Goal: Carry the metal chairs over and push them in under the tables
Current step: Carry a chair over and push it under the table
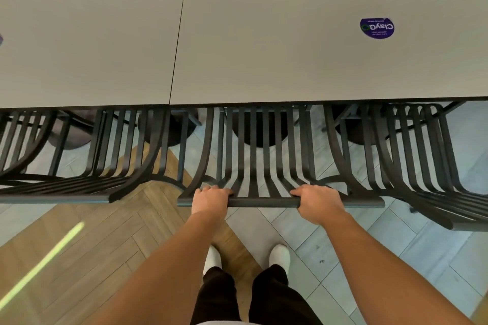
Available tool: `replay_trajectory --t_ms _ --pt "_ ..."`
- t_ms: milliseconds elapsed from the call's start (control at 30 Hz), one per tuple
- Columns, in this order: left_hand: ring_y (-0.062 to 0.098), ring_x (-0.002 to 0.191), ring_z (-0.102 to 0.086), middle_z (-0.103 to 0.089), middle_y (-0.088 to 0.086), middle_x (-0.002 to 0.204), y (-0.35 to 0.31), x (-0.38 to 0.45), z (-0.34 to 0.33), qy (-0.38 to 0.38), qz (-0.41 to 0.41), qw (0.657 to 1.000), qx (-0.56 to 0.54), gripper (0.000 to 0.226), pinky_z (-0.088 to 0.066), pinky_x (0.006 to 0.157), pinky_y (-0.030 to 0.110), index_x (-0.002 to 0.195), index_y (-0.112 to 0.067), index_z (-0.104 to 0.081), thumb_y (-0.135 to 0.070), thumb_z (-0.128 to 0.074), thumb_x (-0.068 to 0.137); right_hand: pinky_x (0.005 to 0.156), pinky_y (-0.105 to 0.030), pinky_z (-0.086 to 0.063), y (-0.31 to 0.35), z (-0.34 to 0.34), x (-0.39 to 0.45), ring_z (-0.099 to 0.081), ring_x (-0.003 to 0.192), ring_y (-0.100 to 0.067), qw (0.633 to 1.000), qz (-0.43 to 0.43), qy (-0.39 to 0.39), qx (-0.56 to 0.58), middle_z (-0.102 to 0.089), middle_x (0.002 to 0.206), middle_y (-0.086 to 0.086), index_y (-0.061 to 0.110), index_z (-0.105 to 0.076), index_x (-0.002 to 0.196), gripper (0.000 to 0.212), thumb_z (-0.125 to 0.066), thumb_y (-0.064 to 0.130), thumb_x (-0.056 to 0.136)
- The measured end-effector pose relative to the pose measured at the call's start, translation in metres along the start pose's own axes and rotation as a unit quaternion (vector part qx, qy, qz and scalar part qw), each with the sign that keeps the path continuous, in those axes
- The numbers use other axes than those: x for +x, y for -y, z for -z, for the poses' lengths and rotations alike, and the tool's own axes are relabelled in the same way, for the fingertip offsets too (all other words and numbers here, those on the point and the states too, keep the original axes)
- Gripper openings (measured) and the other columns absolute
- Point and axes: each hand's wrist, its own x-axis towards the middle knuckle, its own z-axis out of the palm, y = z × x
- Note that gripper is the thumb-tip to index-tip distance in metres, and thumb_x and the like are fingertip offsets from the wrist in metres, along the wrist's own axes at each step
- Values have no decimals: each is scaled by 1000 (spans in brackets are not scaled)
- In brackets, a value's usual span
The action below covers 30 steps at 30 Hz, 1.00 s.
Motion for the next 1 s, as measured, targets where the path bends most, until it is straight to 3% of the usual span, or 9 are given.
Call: replay_trajectory --t_ms 500,600,700,800,900,1000 --pt "27 135 -48 -60 0 139 -17 -4 3 11 41 999 -7 59 -34 116 45 152 -44 -42 -12 -53 104 94 -40 -51 -13 9 -2 -62 112 -24 999 38 19 -17 -66 121 3 45 -57 141 46 -53 27 98" --pt "26 133 -48 -61 -1 135 -14 -1 7 41 29 998 -31 53 -34 115 46 152 -43 -44 -31 -60 103 94 -40 -52 -11 9 -3 -63 110 -24 999 38 22 -16 -67 120 2 42 -59 138 43 -55 26 98" --pt "32 143 -38 -51 6 148 -13 -4 16 100 15 993 -54 84 -27 118 51 159 -38 -31 -69 -63 88 87 -38 -51 -11 12 -2 -63 104 -21 998 45 35 1 -67 110 6 41 -65 128 33 -62 42 95" --pt "35 150 -28 -37 11 161 -22 -13 30 105 -31 989 -95 96 -29 120 54 164 -36 -16 -84 -45 86 85 -36 -48 -16 21 0 -61 107 -18 990 43 115 63 -66 112 6 35 -64 127 58 -73 67 79" --pt "30 150 -31 -35 8 163 -46 -9 44 80 -77 987 -117 87 -34 119 51 163 -33 -23 -83 -32 91 105 -39 -46 -25 37 -8 -55 129 -21 955 3 147 256 -59 142 0 30 -53 147 90 -85 64 70" --pt "28 142 -44 -44 6 157 -78 6 59 65 -112 983 -133 75 -41 114 45 158 -29 -38 -75 -34 98 99 -34 -46 -50 50 -19 -58 124 -19 921 -49 96 374 -62 137 2 25 -57 144 85 -83 64 73"
